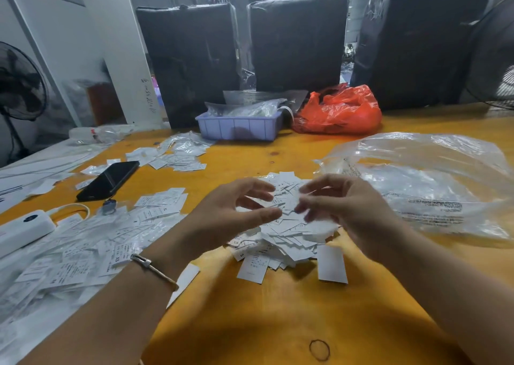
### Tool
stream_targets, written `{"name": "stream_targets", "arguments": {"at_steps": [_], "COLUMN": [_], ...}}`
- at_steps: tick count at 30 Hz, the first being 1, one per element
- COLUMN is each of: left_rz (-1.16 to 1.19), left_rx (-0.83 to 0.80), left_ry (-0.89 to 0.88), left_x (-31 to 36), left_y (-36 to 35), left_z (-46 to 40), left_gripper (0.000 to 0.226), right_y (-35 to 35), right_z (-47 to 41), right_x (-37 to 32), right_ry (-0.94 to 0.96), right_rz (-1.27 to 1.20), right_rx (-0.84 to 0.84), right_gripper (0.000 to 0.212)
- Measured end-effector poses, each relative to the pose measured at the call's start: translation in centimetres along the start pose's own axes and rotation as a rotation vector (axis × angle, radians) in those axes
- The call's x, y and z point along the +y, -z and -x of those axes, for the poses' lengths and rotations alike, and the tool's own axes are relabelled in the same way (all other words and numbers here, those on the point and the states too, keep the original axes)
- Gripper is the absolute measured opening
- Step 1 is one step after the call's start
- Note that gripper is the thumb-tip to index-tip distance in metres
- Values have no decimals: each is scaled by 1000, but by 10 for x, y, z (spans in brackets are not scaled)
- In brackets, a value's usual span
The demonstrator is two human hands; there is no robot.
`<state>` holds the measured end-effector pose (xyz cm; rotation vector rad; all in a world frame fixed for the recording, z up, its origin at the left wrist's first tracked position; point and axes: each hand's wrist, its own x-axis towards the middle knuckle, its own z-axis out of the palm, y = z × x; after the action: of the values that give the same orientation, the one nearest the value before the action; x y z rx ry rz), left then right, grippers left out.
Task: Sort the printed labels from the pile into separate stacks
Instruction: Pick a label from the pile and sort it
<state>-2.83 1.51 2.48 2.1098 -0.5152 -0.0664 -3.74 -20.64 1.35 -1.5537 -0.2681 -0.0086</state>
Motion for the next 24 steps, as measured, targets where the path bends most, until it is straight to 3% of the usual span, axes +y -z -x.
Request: {"name": "stream_targets", "arguments": {"at_steps": [3,8,12,17,20,24], "left_rz": [121,143,140,145,129,133], "left_rx": [-71,-34,-45,-10,0,-10], "left_ry": [20,-10,-8,-31,-54,-45], "left_x": [5,6,7,7,8,7], "left_y": [-6,-6,-5,-9,-10,-6], "left_z": [2,2,2,4,4,4], "left_gripper": [50,19,18,35,20,7], "right_y": [-14,-18,-20,-26,-27,-21], "right_z": [6,10,12,15,16,11], "right_x": [4,1,0,0,0,-3], "right_ry": [89,114,67,111,130,-49], "right_rz": [82,58,63,173,241,-71], "right_rx": [-77,-80,-135,-112,-97,-126], "right_gripper": [24,31,38,47,50,53]}}
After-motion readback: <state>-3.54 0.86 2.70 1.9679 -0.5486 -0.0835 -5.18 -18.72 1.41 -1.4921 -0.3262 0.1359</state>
